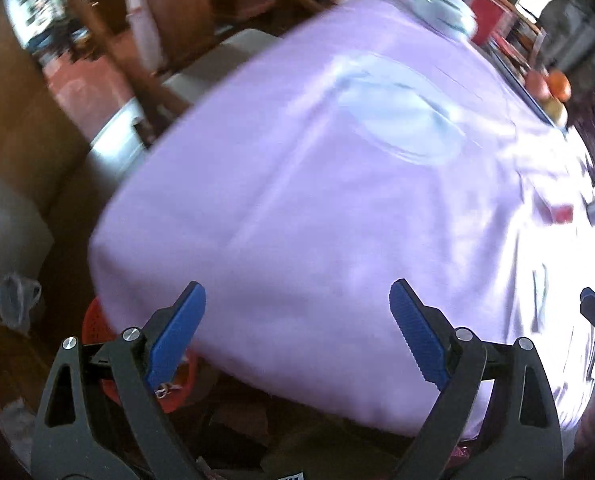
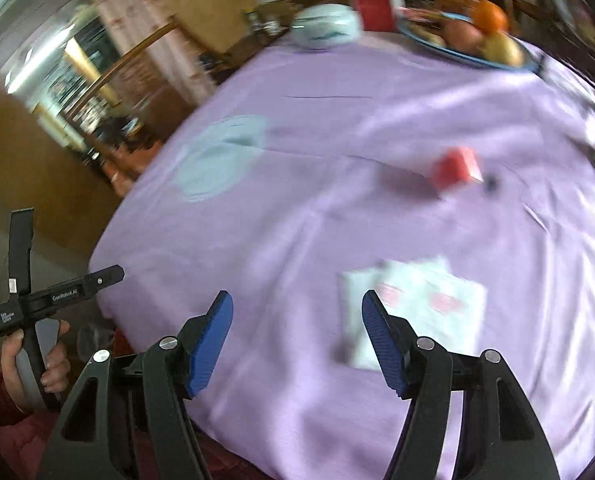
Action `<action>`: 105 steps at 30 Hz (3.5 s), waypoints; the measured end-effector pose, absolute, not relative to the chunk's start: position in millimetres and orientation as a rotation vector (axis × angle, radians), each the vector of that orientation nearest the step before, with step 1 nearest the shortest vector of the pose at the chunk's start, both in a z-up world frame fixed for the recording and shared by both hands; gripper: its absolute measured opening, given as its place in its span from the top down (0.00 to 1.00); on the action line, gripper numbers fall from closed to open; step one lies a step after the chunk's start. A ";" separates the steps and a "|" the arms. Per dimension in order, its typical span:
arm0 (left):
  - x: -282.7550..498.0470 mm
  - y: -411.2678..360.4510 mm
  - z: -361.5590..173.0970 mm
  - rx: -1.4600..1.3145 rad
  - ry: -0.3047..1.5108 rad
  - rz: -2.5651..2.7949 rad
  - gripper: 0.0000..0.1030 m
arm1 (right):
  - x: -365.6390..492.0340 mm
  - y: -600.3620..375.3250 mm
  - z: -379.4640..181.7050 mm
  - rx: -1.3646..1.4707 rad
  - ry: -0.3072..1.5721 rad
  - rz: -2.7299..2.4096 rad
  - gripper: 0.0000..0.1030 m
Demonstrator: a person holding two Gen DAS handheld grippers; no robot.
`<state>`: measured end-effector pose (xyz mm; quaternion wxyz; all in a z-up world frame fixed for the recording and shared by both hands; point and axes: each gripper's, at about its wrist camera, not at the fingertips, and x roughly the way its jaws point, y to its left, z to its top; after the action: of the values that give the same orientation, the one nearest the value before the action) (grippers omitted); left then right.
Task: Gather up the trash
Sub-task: 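Raise both empty tools back over the table toward the tissue and cup, then pinch the white floral tissue with the right tool and lift it, then grasp the red-filled plastic cup with left tool while right tool holds tissue, then carry the plastic cup and tissue down toward the red wastebasket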
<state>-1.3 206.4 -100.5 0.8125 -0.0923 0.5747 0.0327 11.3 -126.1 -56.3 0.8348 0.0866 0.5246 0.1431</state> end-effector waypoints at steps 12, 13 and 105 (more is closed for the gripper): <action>24.0 148.5 -90.9 0.015 1.197 0.023 0.12 | 4.4 -180.7 -87.4 0.199 1.159 0.165 0.35; 23.0 149.3 -90.4 0.009 1.200 0.028 0.12 | 5.2 -178.8 -90.6 0.162 1.161 0.160 0.35; 108.6 -87.1 -60.0 0.176 1.060 -0.378 0.61 | -37.6 -326.3 -68.7 0.286 0.976 0.053 0.93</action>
<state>108.6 -87.1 -60.0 0.8421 0.0833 0.5020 -0.1789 -37.6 -326.3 -68.7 0.8733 0.1367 0.4670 0.0252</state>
